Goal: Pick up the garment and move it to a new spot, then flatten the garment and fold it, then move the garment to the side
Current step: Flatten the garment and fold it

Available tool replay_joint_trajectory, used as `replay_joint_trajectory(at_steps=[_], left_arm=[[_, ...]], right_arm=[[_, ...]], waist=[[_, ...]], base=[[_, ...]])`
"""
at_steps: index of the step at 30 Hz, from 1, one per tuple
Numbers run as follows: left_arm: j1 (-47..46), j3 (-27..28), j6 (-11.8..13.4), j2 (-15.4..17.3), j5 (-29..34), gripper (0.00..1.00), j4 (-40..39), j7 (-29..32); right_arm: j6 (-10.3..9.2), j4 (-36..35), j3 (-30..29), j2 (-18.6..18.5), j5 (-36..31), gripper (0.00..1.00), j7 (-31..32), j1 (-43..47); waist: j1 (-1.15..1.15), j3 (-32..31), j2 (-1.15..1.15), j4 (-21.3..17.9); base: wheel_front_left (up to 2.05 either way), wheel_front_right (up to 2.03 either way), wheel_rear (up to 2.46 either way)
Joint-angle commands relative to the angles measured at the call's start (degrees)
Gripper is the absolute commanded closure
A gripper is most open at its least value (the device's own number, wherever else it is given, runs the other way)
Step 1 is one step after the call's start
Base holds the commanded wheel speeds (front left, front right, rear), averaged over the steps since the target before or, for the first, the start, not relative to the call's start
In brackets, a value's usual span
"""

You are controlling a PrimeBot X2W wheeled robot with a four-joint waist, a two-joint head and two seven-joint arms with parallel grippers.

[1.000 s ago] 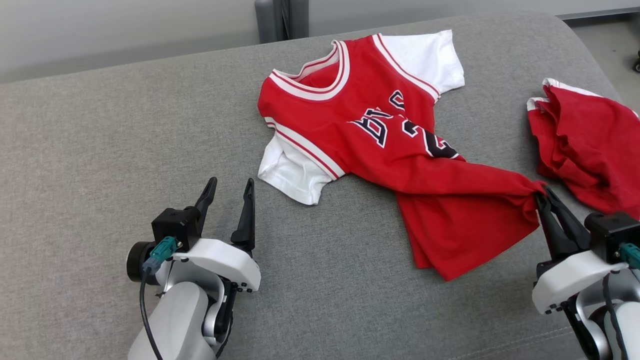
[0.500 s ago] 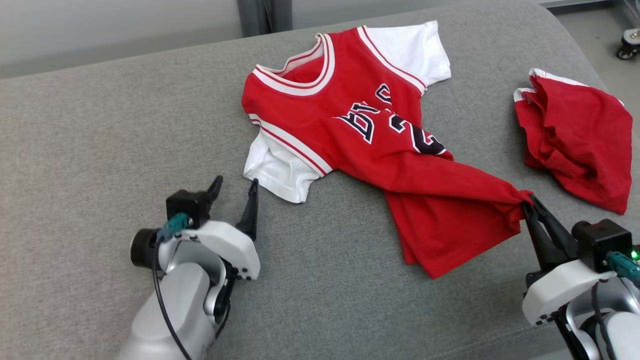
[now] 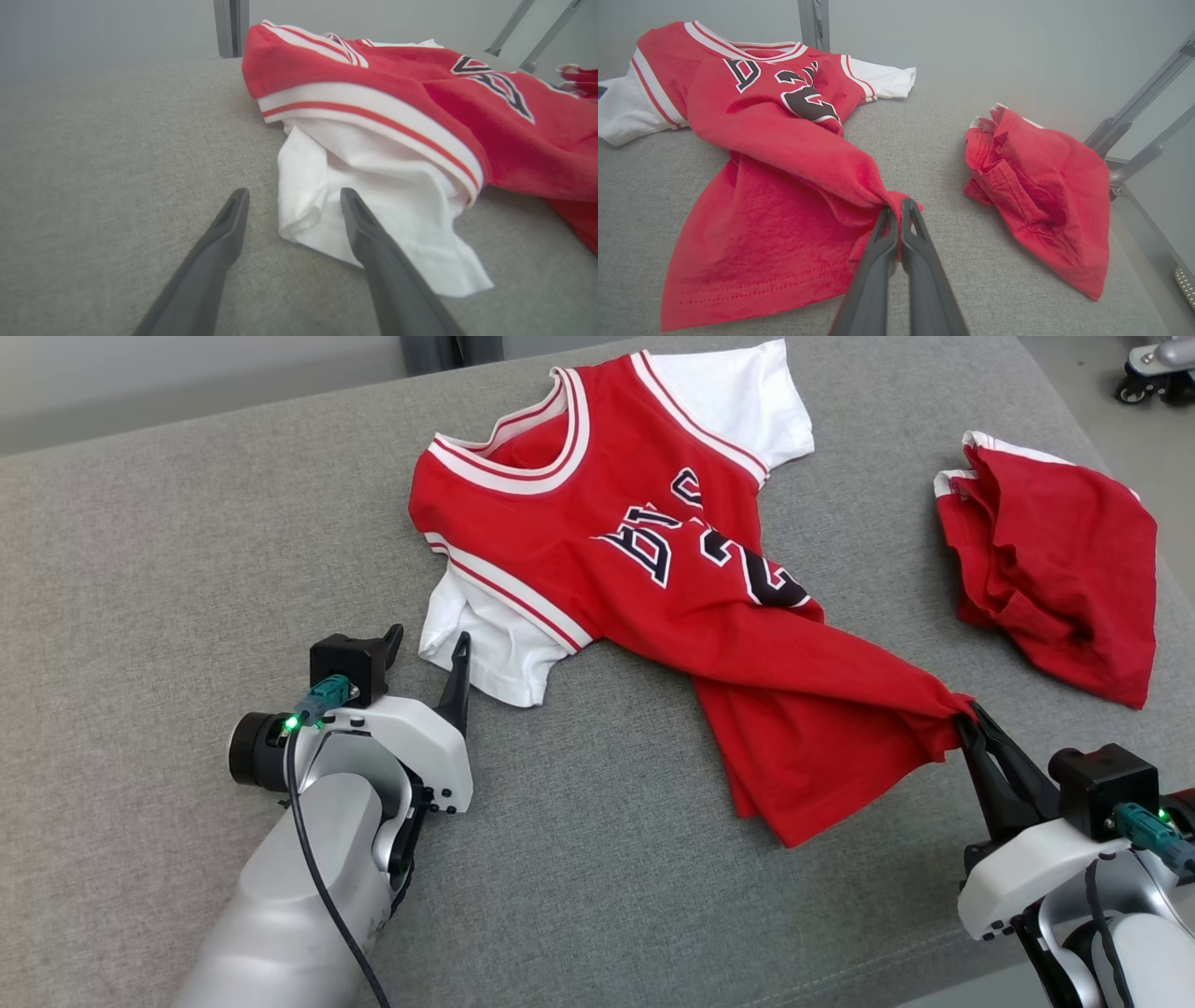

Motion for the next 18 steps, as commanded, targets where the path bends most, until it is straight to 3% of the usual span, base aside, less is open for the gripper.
replay_joint_trajectory(at_steps=[1,13,18], left_arm=[[-1.29,-0.53,-0.29,0.33,-0.59,1.00,0.69,-0.53],[-2.48,-1.66,-0.10,0.32,-2.44,1.00,0.69,-1.44],[-0.59,1.66,0.67,0.41,-2.67,1.00,-4.11,-1.46]], right_arm=[[0.00,0.32,-0.17,-0.05,0.45,1.00,-0.58,-0.52],[0.00,1.65,-0.31,0.04,0.23,1.00,-0.72,-1.02],[0.00,1.69,-0.84,-0.74,0.30,1.00,-0.96,-1.06]], waist=[[0.00,0.18,0.00,0.12],[0.00,-0.27,0.00,1.83],[0.00,-1.67,0.00,3.02]], base=[[0.00,0.00,0.00],[0.00,0.00,0.00],[0.00,0.00,0.00]])
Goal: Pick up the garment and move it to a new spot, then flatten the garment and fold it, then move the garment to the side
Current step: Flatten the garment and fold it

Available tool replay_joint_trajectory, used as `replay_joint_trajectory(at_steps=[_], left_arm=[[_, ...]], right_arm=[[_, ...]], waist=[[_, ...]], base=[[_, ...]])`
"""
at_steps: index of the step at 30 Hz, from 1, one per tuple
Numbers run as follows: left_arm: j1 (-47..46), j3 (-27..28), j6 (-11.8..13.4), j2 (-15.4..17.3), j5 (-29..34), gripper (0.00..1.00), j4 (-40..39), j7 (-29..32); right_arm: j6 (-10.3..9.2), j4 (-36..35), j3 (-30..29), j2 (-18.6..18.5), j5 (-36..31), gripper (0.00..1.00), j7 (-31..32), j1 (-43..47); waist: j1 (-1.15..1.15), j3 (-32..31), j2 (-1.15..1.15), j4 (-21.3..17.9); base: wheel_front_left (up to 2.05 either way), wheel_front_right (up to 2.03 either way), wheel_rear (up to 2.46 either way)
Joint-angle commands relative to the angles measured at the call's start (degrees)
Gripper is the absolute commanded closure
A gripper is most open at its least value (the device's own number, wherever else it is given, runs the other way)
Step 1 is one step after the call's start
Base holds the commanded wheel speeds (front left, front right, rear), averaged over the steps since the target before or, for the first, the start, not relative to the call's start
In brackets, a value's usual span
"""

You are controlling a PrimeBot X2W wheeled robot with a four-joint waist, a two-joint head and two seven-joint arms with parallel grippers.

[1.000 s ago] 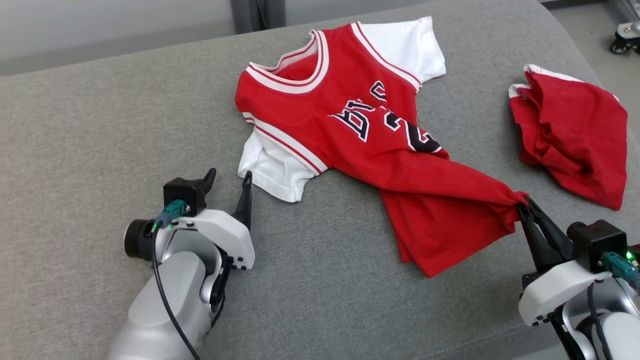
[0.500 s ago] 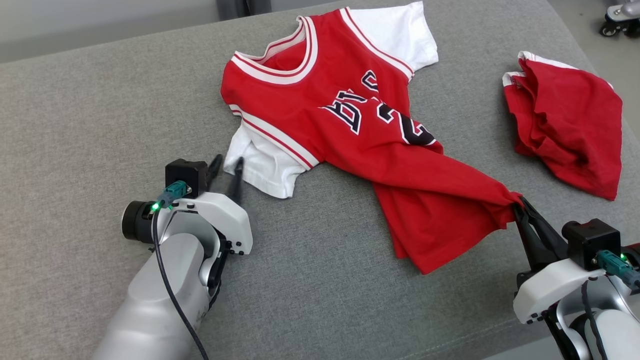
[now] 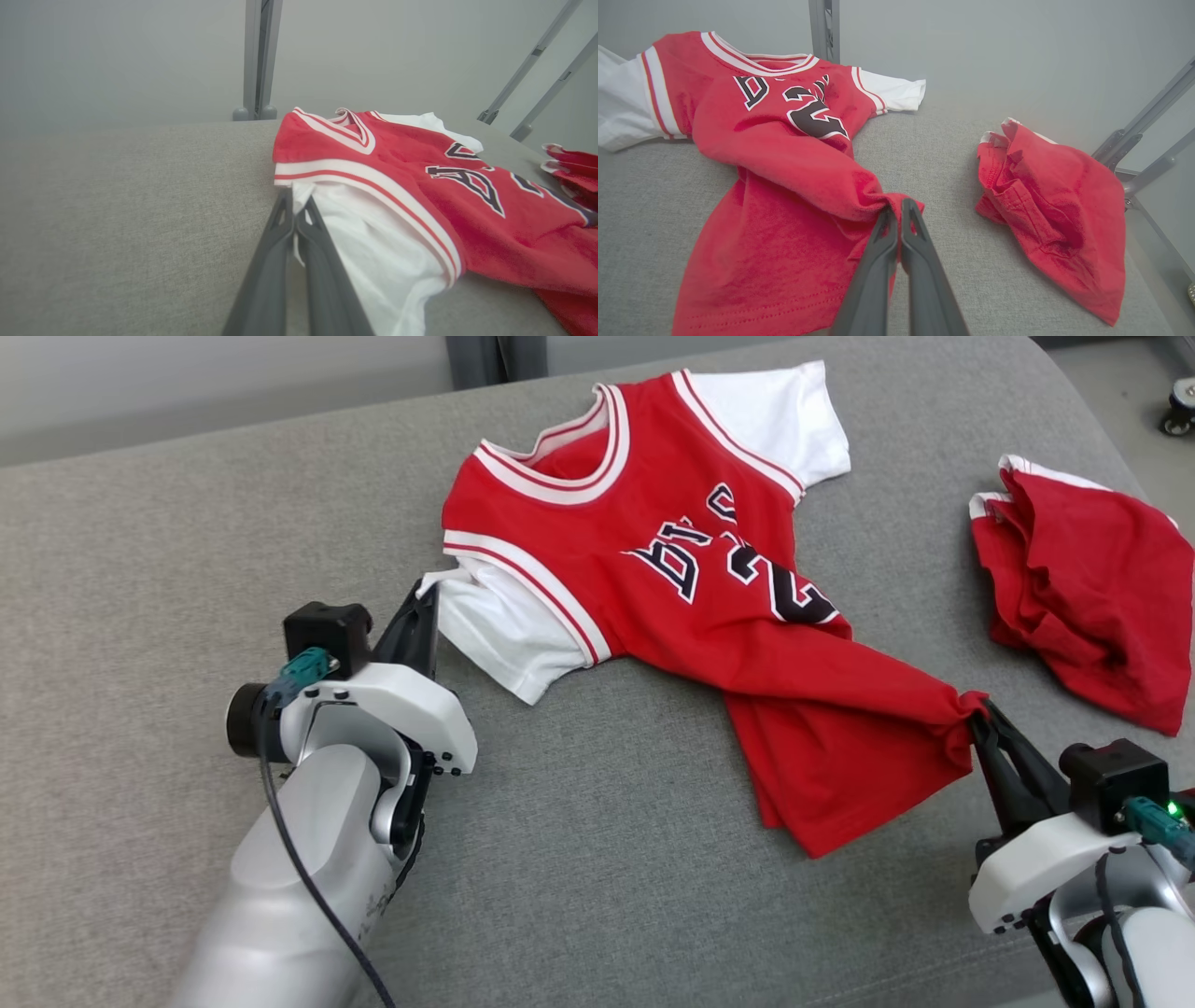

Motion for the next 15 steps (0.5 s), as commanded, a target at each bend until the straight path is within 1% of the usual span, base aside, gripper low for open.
replay_joint_trajectory(at_steps=[1,4,8,10,11,15], left_arm=[[1.26,1.25,0.20,0.44,-0.38,1.00,-1.49,-0.26],[2.72,4.06,-0.39,0.41,-0.89,1.00,-4.80,-0.27],[4.01,7.62,-1.87,0.41,-2.57,1.00,-8.26,-0.28],[3.88,9.66,-2.81,0.40,-4.39,1.00,-9.61,-0.28],[3.09,12.16,-3.53,0.54,-6.63,1.00,-10.79,-0.28],[0.81,14.78,-3.99,2.77,-8.83,1.00,-12.58,0.34]], right_arm=[[0.00,-0.05,-0.37,-0.77,0.25,1.00,-0.53,-0.63],[0.00,-0.36,-0.37,-1.72,0.33,1.00,-0.28,-1.32],[0.00,-1.41,0.79,-3.75,0.87,1.00,0.74,-3.67],[0.00,-2.00,1.78,-5.19,1.53,1.00,1.56,-5.59],[0.00,-2.30,2.85,-6.87,1.90,1.00,2.30,-7.96],[0.00,-1.96,5.26,-10.35,3.14,1.00,3.76,-13.13]], waist=[[0.00,-0.87,0.00,0.72],[0.00,-2.22,0.00,1.70],[0.00,-3.97,0.00,3.20],[0.00,-4.74,0.00,3.86],[0.00,-5.59,0.00,4.34],[0.00,-7.07,0.00,5.35]], base=[[0.00,0.00,0.00],[0.00,0.00,0.00],[0.00,0.00,0.00],[0.00,0.00,0.00],[0.00,0.00,0.00],[0.00,0.00,0.00]])
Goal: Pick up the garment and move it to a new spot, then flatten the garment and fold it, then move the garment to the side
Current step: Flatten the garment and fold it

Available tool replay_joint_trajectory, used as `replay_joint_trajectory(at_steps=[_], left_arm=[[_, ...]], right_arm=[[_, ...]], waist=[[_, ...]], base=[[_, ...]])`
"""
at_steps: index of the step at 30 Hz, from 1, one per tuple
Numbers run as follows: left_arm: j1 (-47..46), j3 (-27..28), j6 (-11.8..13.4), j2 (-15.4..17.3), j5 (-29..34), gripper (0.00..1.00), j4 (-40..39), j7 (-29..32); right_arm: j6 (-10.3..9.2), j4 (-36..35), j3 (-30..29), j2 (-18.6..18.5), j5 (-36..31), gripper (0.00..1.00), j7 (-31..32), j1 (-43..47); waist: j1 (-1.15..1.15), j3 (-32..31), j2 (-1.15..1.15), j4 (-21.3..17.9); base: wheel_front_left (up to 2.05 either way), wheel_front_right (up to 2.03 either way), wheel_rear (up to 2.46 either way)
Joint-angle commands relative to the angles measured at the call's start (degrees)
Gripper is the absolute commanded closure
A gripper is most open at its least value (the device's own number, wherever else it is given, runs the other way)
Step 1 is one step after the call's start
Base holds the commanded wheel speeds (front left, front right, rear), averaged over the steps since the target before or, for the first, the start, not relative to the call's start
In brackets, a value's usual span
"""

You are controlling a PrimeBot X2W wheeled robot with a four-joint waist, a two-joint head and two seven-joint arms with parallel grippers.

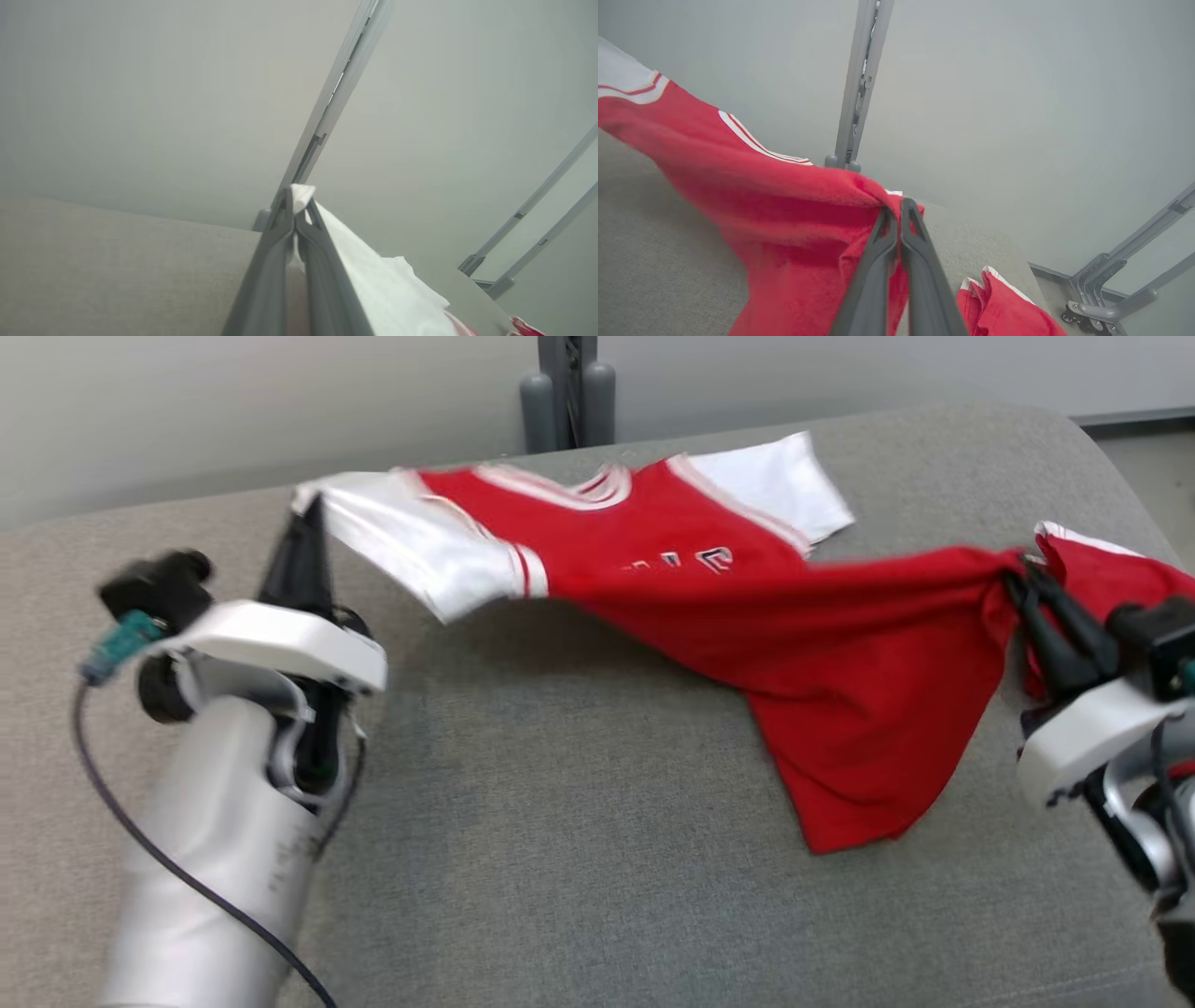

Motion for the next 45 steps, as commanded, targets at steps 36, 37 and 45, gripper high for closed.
replay_joint_trajectory(at_steps=[36,37,45], left_arm=[[-9.57,15.49,13.04,0.26,-16.88,1.00,-12.15,6.94],[-9.31,15.27,13.00,0.53,-16.55,1.00,-11.75,7.00],[-9.00,13.85,12.13,1.82,-15.18,1.00,-8.27,7.23]], right_arm=[[-0.01,31.19,27.72,-7.55,41.16,1.00,16.28,-49.12],[-0.02,32.55,26.70,-6.97,43.41,1.00,16.90,-48.96],[-0.03,42.71,19.88,-2.45,52.94,1.00,15.95,-50.18]], waist=[[0.00,-10.46,0.00,6.46],[0.00,-10.55,0.00,6.53],[0.00,-10.69,0.00,6.75]], base=[[0.00,0.00,0.00],[0.00,0.00,0.00],[0.00,0.00,0.00]])
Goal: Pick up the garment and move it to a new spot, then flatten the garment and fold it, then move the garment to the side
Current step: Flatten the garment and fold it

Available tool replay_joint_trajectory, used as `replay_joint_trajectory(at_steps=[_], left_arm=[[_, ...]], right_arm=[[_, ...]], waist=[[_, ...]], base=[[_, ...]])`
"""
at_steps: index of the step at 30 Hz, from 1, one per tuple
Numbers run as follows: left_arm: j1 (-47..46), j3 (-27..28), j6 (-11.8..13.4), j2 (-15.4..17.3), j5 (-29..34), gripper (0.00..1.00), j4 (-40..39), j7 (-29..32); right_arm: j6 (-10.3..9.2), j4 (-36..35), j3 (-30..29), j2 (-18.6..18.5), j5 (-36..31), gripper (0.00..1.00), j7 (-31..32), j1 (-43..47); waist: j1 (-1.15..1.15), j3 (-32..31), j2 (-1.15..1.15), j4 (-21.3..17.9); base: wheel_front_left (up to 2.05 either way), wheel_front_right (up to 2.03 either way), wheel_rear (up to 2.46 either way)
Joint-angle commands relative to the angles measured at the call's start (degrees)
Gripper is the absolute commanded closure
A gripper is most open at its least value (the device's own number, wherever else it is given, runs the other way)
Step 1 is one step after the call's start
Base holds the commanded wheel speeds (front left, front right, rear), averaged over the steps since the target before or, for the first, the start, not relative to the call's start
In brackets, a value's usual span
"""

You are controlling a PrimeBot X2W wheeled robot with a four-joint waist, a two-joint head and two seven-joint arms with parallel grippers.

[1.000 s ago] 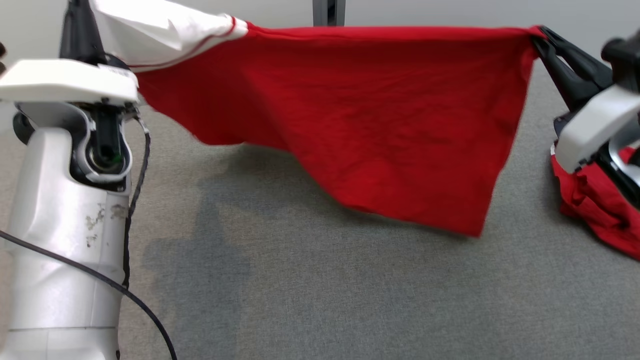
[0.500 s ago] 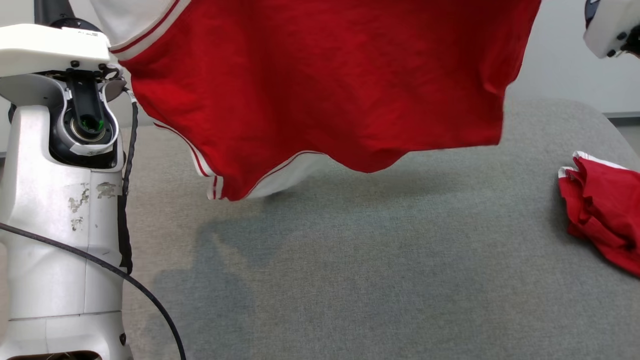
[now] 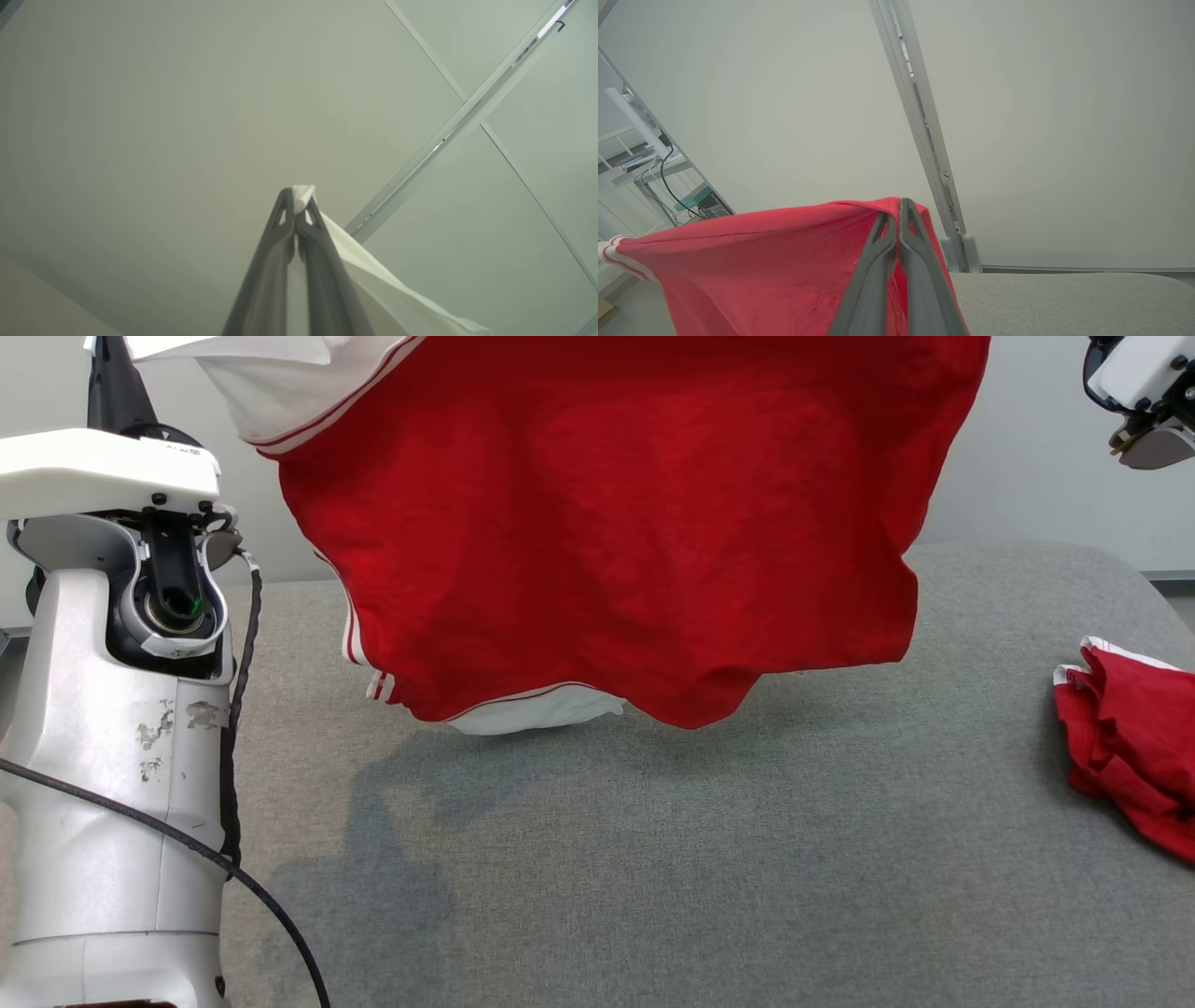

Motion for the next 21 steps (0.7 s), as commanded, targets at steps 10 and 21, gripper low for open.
replay_joint_trajectory(at_steps=[10,21], left_arm=[[-2.27,-0.56,-0.29,1.58,0.53,1.00,4.32,0.28],[-18.38,-3.97,2.78,4.25,4.41,1.00,6.54,3.26]], right_arm=[[-0.06,2.29,2.12,0.42,-0.08,1.00,-2.07,-2.42],[-0.06,2.86,4.61,-1.28,-5.87,1.00,-7.01,-15.36]], waist=[[0.00,1.32,0.00,-0.01],[0.00,14.17,0.00,-0.88]], base=[[0.00,0.00,0.00],[0.00,0.00,0.00]])
